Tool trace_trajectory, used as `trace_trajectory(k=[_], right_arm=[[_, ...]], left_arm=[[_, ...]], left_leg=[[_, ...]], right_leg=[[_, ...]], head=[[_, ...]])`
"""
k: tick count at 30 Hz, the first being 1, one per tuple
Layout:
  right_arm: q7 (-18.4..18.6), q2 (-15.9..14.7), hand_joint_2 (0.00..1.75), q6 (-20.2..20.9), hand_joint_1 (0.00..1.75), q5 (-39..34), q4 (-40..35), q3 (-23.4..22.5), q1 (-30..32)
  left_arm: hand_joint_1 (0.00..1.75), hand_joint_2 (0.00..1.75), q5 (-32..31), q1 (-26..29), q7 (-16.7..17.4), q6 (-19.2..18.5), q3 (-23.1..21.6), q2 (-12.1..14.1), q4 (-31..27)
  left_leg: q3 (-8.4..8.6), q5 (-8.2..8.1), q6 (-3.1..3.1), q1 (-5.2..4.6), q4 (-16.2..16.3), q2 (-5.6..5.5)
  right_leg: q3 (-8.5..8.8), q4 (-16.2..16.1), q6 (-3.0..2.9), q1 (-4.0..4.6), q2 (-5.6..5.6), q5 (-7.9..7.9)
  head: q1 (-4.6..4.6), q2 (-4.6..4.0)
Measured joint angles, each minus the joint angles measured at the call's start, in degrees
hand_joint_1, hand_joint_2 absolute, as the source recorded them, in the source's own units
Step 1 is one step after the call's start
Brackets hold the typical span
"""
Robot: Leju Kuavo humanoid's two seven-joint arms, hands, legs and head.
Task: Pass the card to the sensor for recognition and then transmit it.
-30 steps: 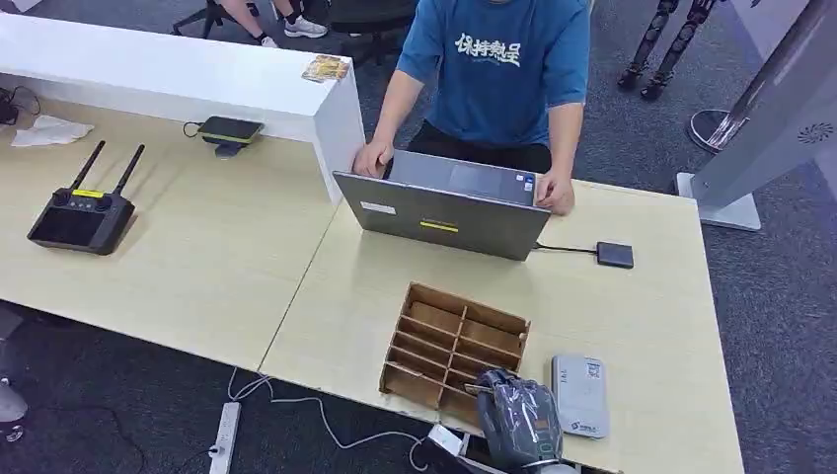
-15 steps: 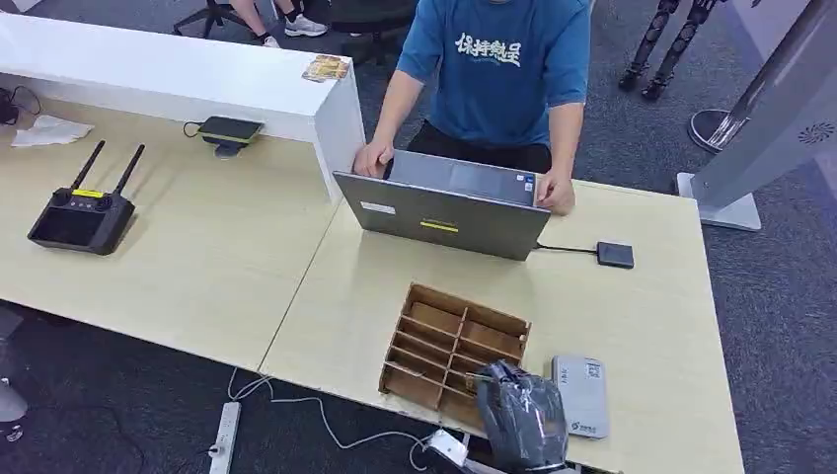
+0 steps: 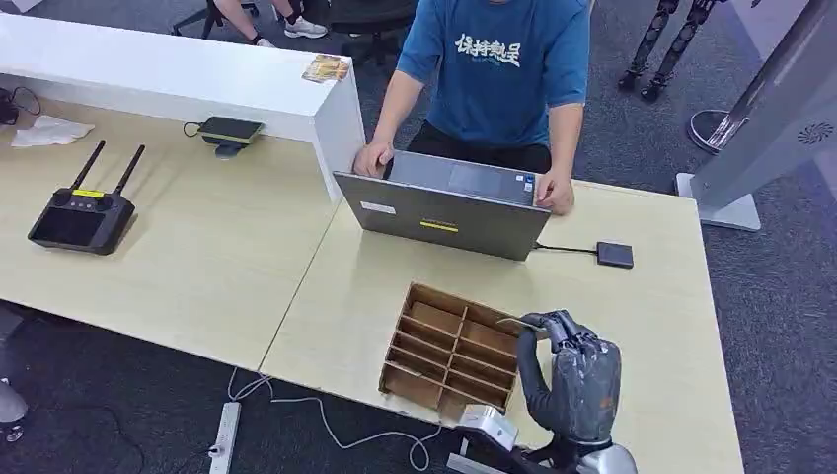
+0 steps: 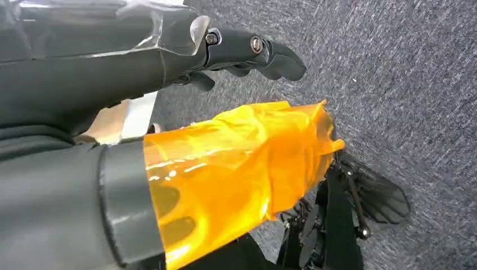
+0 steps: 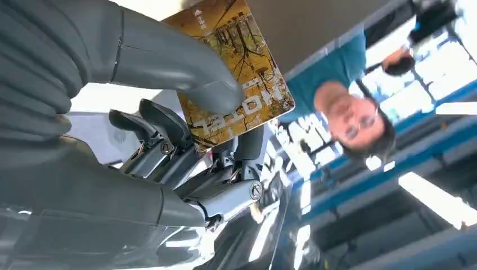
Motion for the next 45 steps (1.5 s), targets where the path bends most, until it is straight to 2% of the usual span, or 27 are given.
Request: trace_trajectory(k=[8, 19, 28, 35, 39, 45], right_arm=[[0.7, 1.2, 1.75, 0.0, 1.75, -1.1, 1.5, -4.2, -6.5], [3.3, 3.2, 1.75, 2.4, 1.75, -0.4, 10.1, -6.5, -21.5], [6.2, 5.8, 1.75, 6.1, 1.75, 1.9, 23.4, -6.4, -35.0], [9.3, 8.3, 1.75, 7.9, 1.75, 9.0, 36.0, -5.4, -45.0], [11.6, 9.4, 1.75, 7.7, 1.75, 12.8, 40.7, -4.5, -47.9], [12.6, 10.5, 1.75, 7.6, 1.75, 14.1, 44.8, -3.9, -49.6]], left_arm=[[0.00, 0.00, -2.0, 0.0, 0.2, -0.4, -0.2, 0.1, 0.0], [0.00, 0.00, -4.9, -0.2, 0.6, -1.2, -2.2, 0.5, 0.0], [0.00, 0.00, -7.9, -0.4, 1.2, -1.8, -4.7, 1.0, 0.0], [0.00, 0.00, -9.7, -0.6, 1.4, -2.2, -6.8, 1.5, 0.2], [0.00, 0.00, -10.0, -0.7, 1.9, -2.2, -7.7, 1.7, 0.2], [0.00, 0.00, -10.0, -0.7, 2.0, -2.1, -8.4, 1.8, 0.3]], left_leg=[[0.00, 0.01, 0.00, 0.00, 0.0, 0.00], [0.01, 0.07, -0.05, 0.00, 0.0, 0.00], [0.00, 0.08, -0.06, 0.00, 0.0, -0.01], [0.00, 0.10, -0.05, 0.01, 0.0, -0.02], [0.00, 0.10, -0.05, 0.01, 0.0, -0.02], [-0.01, 0.09, -0.05, 0.00, 0.0, -0.02]], right_leg=[[0.00, 0.0, 0.00, 0.00, 0.01, 0.01], [0.00, 0.0, -0.04, 0.00, 0.02, 0.04], [-0.02, 0.1, -0.06, 0.00, 0.01, 0.05], [-0.02, 0.1, -0.06, 0.01, 0.00, 0.06], [-0.04, 0.1, -0.06, 0.01, 0.00, 0.06], [-0.04, 0.1, -0.06, 0.00, 0.00, 0.05]], head=[[0.00, 0.00], [0.00, 0.00], [0.02, 0.00], [0.02, 0.00], [0.02, 0.00], [0.02, 0.00]])
